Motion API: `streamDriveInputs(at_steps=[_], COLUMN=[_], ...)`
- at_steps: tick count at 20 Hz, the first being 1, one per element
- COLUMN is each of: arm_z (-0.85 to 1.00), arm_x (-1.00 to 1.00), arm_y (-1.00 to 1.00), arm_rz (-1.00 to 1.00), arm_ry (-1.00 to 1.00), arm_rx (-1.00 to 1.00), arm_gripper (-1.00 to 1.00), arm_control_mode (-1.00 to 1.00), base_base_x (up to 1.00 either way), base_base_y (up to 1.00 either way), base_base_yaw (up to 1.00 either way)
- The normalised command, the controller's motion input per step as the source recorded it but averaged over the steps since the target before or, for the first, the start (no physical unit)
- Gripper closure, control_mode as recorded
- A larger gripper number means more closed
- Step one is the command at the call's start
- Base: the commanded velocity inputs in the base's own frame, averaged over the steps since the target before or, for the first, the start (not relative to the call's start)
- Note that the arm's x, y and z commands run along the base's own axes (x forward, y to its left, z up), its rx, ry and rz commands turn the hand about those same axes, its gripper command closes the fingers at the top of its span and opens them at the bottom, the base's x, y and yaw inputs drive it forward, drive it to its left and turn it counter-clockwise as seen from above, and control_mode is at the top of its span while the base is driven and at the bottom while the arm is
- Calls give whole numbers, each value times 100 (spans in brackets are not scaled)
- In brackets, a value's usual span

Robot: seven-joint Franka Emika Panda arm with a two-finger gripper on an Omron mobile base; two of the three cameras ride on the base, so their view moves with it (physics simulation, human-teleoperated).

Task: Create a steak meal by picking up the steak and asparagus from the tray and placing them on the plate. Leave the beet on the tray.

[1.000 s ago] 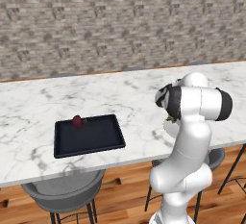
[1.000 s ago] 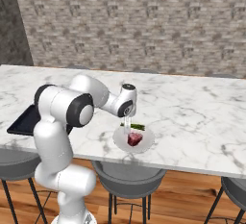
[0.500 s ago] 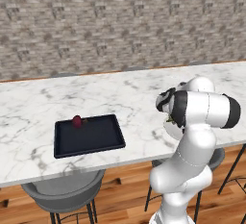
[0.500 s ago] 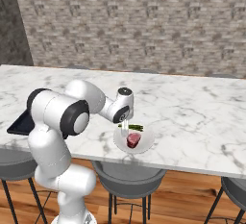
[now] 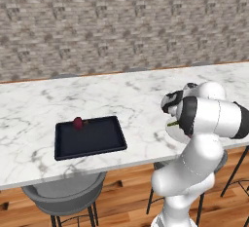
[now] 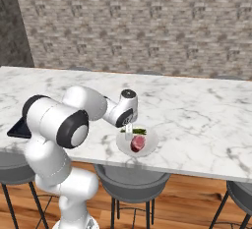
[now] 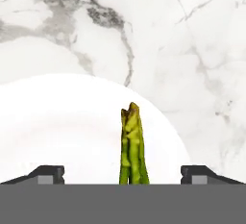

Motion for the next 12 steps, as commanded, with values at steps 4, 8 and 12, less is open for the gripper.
streamDriveInputs(at_steps=[4,8,12], arm_z=[76,69,56], arm_x=[-3,-11,-59], arm_y=[0,3,12], arm_rz=[9,6,0], arm_ry=[-7,-3,-7], arm_rx=[0,-2,-7], arm_gripper=[-100,-100,-100], arm_control_mode=[-100,-100,-100], base_base_x=[0,0,0], base_base_y=[0,0,0], base_base_yaw=[0,0,0])
